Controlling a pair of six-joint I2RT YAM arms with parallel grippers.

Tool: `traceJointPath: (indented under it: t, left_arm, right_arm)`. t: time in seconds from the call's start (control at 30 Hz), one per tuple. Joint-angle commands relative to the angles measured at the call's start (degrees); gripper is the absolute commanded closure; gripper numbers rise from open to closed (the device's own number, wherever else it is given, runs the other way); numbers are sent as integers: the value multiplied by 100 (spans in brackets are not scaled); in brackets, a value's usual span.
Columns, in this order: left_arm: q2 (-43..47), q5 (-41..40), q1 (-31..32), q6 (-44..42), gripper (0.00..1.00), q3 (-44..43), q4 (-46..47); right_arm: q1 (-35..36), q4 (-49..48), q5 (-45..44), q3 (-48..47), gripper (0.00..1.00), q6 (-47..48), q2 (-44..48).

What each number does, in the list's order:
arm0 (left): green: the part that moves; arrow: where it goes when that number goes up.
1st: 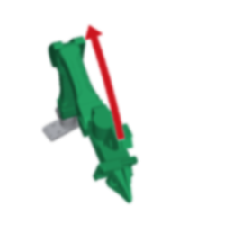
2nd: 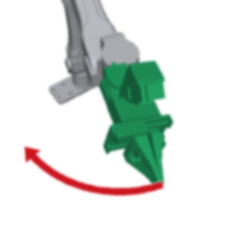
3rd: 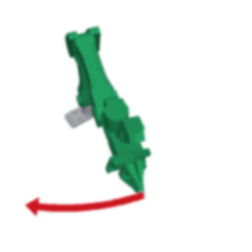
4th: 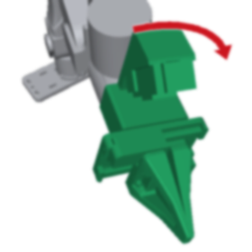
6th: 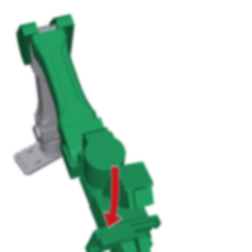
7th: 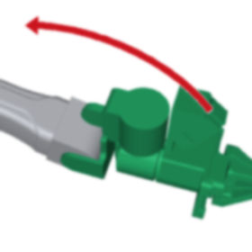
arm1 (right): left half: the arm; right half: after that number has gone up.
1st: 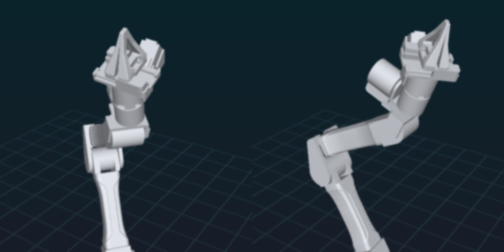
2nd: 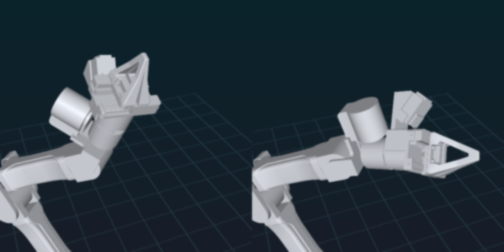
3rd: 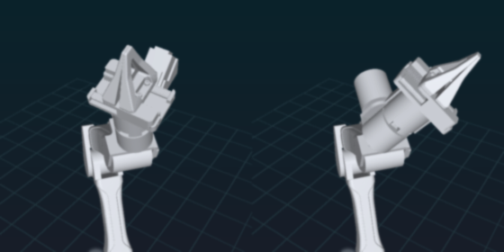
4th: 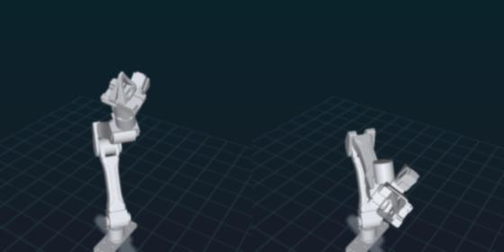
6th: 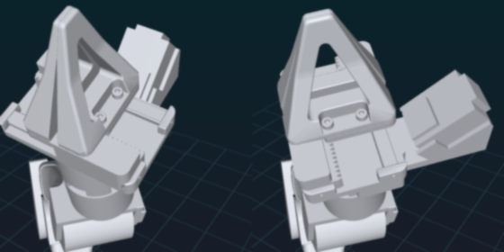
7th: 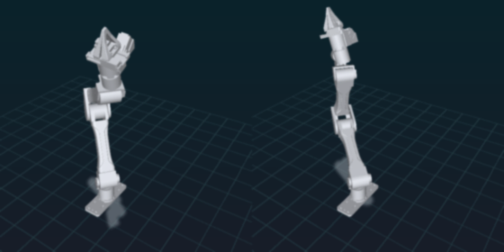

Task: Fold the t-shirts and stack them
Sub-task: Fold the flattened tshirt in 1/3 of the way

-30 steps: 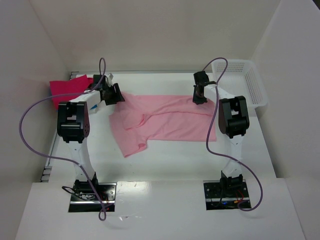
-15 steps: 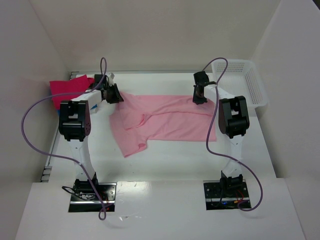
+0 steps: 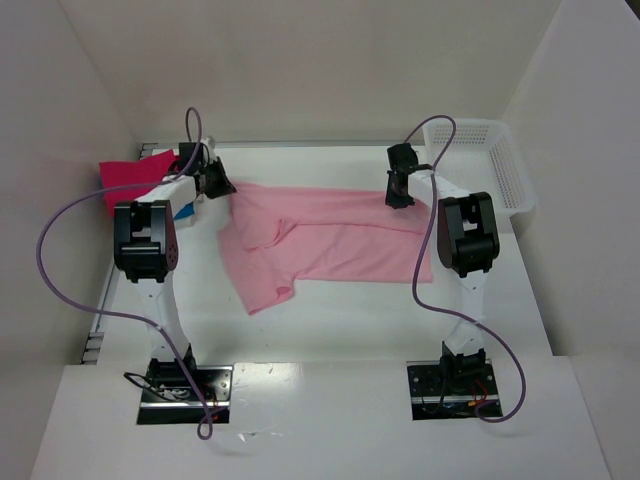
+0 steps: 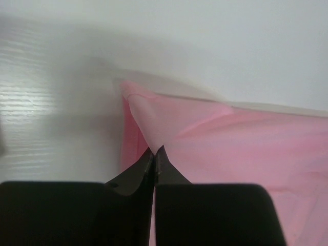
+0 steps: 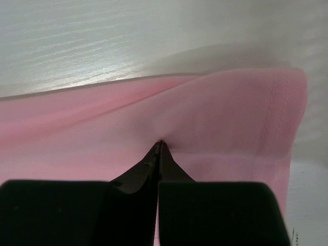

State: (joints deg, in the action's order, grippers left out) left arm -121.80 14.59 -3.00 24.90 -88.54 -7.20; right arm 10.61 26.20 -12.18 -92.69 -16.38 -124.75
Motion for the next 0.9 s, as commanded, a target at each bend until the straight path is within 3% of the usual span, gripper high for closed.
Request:
traceJointPath:
  t: [0.0, 0.2, 0.6, 0.67, 0.7, 0.73, 0.87]
  left_arm:
    - [51, -61, -113, 33, 100, -380, 418]
    - [-316, -105, -166, 94, 100, -858, 62]
    - [-512, -272, -218, -131, 96, -779, -238]
    - [-512, -220, -258, -143, 84, -726, -290]
    - [-467, -175, -271, -143, 66, -726, -329]
    - [-450, -158, -310, -143, 57, -681, -343]
    - [-175, 91, -324, -213, 43, -542, -291]
  right_arm:
    - [-15, -98, -197, 137, 100, 100, 117]
    - [-15, -98, -197, 137, 100, 100, 117]
    - [-15, -150, -364, 89, 100, 100, 65]
    - [-15, -111, -364, 36, 100, 100, 65]
    - [-15, -98, -364, 23, 97, 100, 65]
    - [-15, -98, -364, 23, 95, 100, 65]
    - [-15, -98, -364, 23, 81, 100, 380]
